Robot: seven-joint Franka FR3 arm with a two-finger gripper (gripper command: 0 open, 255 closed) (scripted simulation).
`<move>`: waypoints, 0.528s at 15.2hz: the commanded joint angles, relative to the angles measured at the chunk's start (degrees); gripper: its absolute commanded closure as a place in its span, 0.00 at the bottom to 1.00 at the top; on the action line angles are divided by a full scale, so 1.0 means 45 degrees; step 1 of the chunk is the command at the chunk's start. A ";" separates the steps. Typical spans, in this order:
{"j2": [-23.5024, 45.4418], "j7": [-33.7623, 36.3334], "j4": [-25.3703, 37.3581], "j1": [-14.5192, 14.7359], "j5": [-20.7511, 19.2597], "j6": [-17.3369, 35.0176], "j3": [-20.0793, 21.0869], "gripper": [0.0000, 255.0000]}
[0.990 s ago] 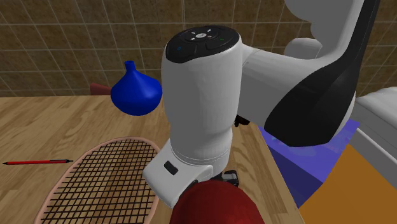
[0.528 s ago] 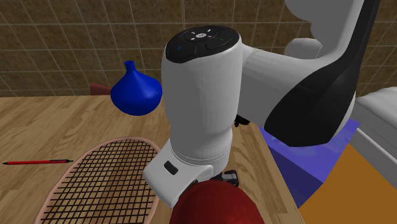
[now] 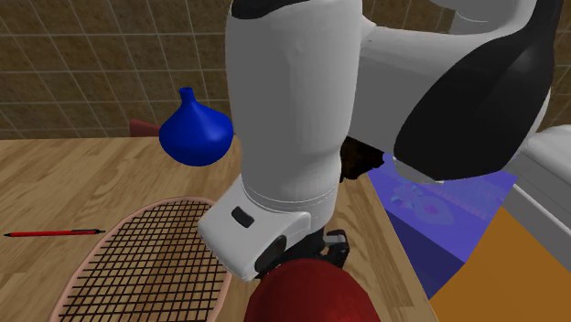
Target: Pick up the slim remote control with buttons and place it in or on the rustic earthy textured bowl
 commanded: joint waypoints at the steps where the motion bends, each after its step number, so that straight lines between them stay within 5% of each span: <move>1: -0.0126 -0.0018 0.0206 -0.0019 -0.0007 -0.0331 -0.0012 1.00; 8: -0.0482 0.0008 0.0890 -0.0018 -0.0033 -0.1370 -0.0023 1.00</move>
